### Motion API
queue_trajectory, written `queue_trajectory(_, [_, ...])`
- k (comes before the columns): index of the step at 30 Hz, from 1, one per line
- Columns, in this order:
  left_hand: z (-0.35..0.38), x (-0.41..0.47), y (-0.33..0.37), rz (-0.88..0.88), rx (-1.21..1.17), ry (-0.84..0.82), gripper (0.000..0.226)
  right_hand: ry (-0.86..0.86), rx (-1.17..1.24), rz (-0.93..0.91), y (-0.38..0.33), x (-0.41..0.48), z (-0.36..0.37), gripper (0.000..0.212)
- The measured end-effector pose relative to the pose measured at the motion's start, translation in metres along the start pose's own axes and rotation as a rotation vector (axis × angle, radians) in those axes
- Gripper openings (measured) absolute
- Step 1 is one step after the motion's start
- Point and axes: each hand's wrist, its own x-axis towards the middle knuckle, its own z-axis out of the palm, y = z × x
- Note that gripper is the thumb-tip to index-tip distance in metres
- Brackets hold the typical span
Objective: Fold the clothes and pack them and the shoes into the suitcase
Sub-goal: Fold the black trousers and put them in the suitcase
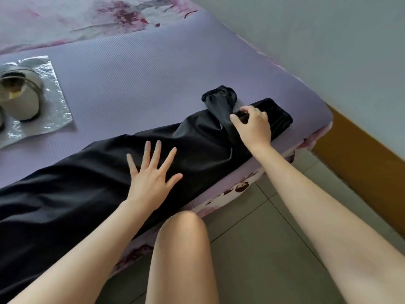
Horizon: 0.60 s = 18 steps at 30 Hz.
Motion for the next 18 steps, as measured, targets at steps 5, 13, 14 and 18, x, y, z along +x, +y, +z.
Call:
queue_trajectory(5, [0.035,0.008,-0.007,-0.033,-0.021,-0.127,0.079,-0.091,-0.196,-0.008,-0.034,0.050,0.038,0.073])
queue_trajectory(13, [0.042,0.011,-0.009,-0.033,-0.055,-0.123,0.075,0.086,-0.231,0.049,-0.030,0.069,0.064,0.025])
queue_trajectory(14, [0.042,0.010,-0.010,-0.030,-0.056,-0.126,0.075,0.151,-0.143,0.113,-0.029,0.067,0.053,0.026])
queue_trajectory(18, [0.043,0.010,-0.011,-0.025,-0.075,-0.125,0.074,0.430,0.340,0.450,0.004,0.065,-0.003,0.027])
